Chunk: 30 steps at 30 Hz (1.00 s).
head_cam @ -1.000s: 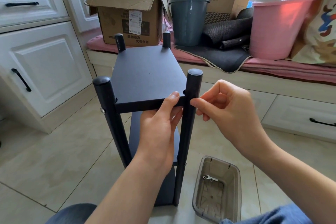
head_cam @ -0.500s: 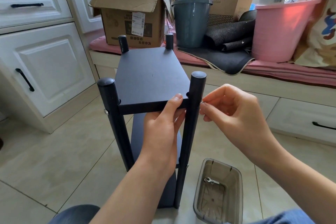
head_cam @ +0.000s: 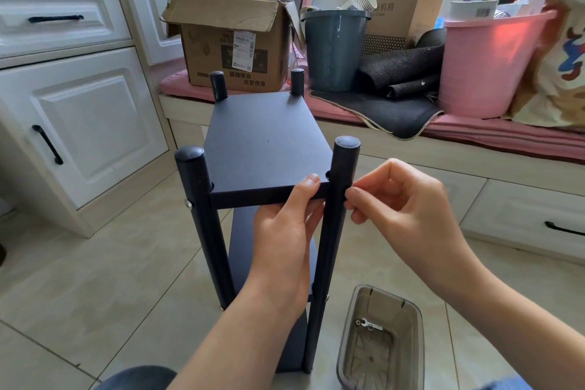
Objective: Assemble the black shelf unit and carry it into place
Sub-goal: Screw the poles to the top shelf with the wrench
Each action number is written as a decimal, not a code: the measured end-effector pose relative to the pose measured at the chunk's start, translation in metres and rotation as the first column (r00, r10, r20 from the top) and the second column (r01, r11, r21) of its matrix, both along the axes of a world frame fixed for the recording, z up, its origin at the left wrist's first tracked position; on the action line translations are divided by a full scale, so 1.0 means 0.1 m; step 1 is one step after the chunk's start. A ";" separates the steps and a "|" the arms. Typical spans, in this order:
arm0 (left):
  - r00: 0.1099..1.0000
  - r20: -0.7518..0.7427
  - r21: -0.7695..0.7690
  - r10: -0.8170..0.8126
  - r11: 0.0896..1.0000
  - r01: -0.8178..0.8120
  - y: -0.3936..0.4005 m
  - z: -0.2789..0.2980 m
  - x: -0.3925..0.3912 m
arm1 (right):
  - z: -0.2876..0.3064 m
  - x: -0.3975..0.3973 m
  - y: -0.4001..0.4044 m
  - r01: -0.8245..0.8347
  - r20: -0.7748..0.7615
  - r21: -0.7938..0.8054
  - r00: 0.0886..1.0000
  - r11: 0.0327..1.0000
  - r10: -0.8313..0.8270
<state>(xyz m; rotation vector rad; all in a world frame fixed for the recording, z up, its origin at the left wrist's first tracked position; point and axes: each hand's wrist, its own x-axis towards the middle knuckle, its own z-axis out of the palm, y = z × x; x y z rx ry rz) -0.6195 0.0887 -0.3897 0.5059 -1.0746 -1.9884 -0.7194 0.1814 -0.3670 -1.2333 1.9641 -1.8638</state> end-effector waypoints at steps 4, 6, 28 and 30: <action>1.000 -0.004 0.003 -0.010 1.000 0.010 0.00 0.00 0.00 | 0.00 -0.01 0.00 -0.024 0.066 -0.011 0.997 1.000 0.025; 1.000 -0.006 0.003 -0.017 1.000 0.017 0.00 0.00 -0.01 | 0.00 -0.02 0.01 -0.037 0.097 -0.011 0.995 0.999 0.038; 1.000 0.003 -0.083 -0.022 0.996 0.022 0.01 -0.09 -0.02 | 0.05 -0.05 0.03 -0.142 0.253 -0.038 0.956 0.989 0.147; 1.000 -0.006 -0.081 -0.021 0.996 0.020 0.02 -0.08 -0.02 | 0.05 -0.06 0.02 -0.154 0.278 -0.042 0.947 0.987 0.160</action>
